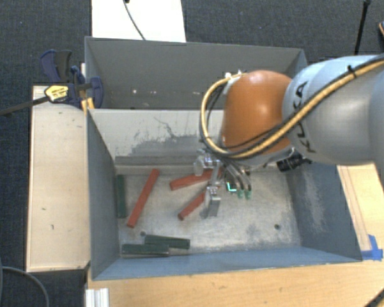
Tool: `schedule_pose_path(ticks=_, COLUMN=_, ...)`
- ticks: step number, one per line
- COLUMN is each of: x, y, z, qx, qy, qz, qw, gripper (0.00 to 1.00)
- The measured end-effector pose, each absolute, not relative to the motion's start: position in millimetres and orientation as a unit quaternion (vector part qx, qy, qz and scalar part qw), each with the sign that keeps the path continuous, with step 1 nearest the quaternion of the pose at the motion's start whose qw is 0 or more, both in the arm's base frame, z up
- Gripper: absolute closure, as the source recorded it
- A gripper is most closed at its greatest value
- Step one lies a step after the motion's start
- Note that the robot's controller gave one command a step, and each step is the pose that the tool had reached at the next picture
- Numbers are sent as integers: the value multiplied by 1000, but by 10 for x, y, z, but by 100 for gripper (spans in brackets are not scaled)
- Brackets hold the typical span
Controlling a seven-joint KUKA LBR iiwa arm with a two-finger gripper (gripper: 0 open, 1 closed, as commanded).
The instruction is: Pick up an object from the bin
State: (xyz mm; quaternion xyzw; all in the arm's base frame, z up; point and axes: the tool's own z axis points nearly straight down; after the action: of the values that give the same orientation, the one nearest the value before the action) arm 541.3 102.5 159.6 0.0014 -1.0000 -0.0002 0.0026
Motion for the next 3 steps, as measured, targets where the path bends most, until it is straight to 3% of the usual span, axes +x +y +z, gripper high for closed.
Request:
schedule_pose_path(ticks=1, x=5480, y=724, z=700, qx=-150, qy=-989, qz=0, qw=-1, gripper=0)
schedule_pose_path(ticks=2, x=5500, y=721, z=726, qx=-151, qy=-988, qz=-1, qw=-4, gripper=100)
schedule_pose_path(ticks=3, x=5334, y=1382, z=1509, qx=-136, qy=-991, qz=-3, qw=-4, gripper=100)
